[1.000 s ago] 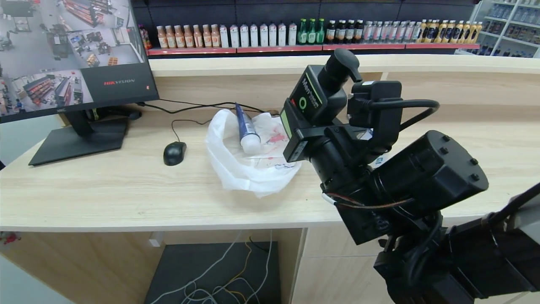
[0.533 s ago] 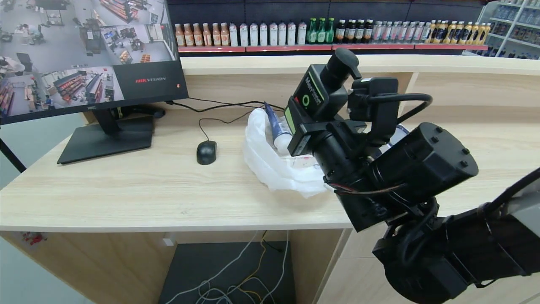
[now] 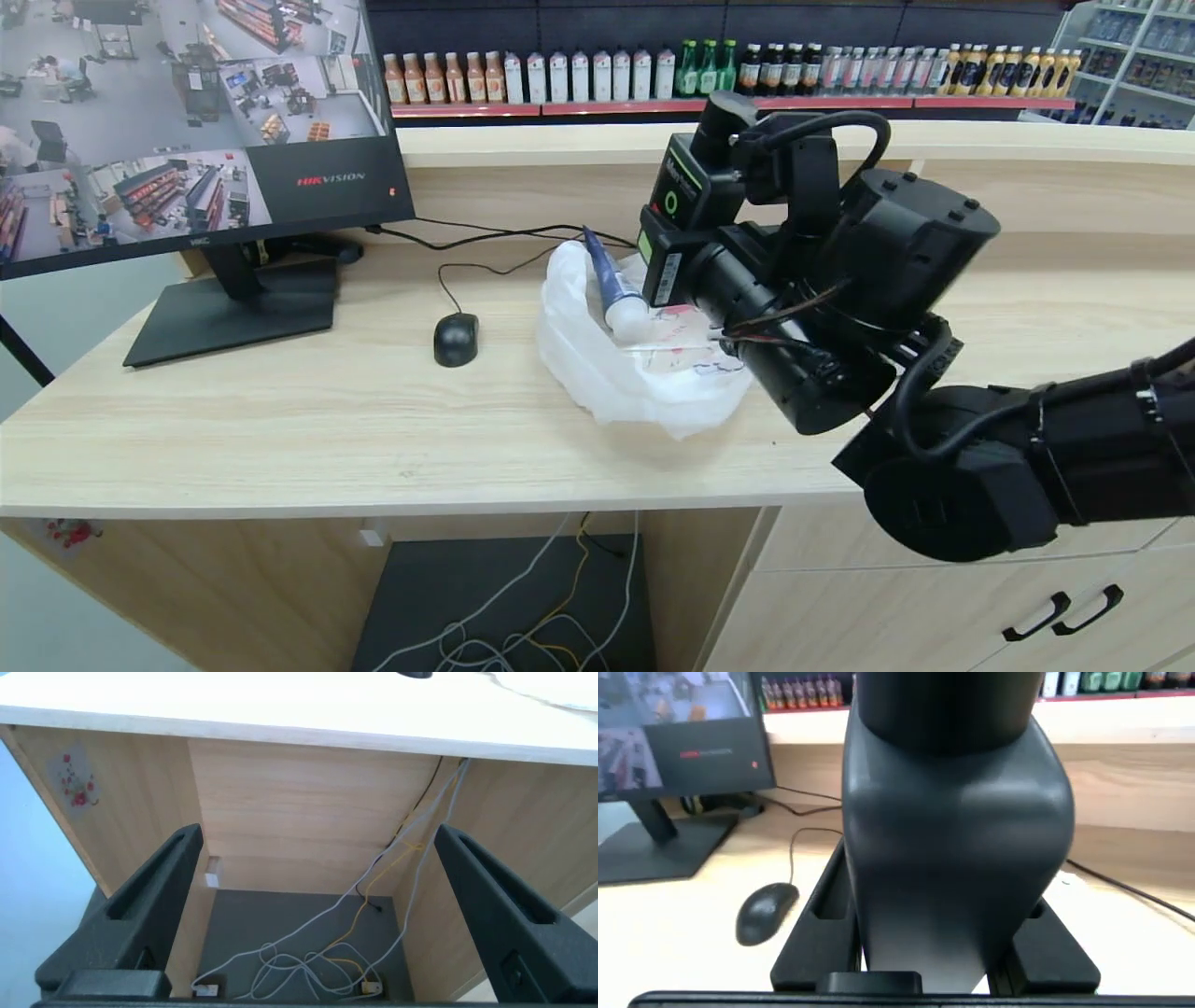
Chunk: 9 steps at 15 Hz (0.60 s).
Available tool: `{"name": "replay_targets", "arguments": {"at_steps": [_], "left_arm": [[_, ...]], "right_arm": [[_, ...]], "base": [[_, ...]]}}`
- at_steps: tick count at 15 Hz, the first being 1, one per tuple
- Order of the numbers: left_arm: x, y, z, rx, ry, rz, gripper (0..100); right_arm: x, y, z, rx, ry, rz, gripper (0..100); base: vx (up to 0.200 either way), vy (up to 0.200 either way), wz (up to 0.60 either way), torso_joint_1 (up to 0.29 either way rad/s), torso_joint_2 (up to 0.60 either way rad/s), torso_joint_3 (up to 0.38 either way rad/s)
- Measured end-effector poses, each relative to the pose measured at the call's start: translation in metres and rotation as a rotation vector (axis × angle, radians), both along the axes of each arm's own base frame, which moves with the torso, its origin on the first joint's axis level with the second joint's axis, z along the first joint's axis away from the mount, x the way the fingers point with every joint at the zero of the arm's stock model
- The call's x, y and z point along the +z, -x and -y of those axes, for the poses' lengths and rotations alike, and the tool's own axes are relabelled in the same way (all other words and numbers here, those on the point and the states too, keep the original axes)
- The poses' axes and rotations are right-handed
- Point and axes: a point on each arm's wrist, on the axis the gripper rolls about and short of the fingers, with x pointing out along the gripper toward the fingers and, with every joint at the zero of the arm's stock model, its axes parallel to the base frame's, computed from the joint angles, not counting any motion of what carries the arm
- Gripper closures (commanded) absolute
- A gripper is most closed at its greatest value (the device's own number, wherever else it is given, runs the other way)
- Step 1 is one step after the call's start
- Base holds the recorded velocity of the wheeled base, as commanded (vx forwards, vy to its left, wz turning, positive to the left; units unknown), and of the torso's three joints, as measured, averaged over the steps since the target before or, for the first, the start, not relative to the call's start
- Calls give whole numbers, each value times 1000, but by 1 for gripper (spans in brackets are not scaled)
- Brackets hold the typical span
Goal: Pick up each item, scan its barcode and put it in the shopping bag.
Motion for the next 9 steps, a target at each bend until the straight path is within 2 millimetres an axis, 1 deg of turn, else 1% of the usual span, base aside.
{"name": "replay_targets", "arguments": {"at_steps": [2, 5, 6, 9], "left_arm": [[0, 0, 0, 1, 0, 0, 0], [0, 0, 0, 0, -1, -1, 0], [0, 0, 0, 1, 0, 0, 0], [0, 0, 0, 0, 0, 0, 0]], "right_arm": [[0, -12, 10, -40, 27, -36, 100], [-6, -22, 16, -66, 52, -67, 100], [-7, -26, 18, -75, 49, -71, 100], [-16, -39, 13, -81, 40, -86, 100]], "base": [[0, 0, 0, 0, 0, 0], [0, 0, 0, 0, 0, 0], [0, 0, 0, 0, 0, 0], [0, 0, 0, 0, 0, 0]]}}
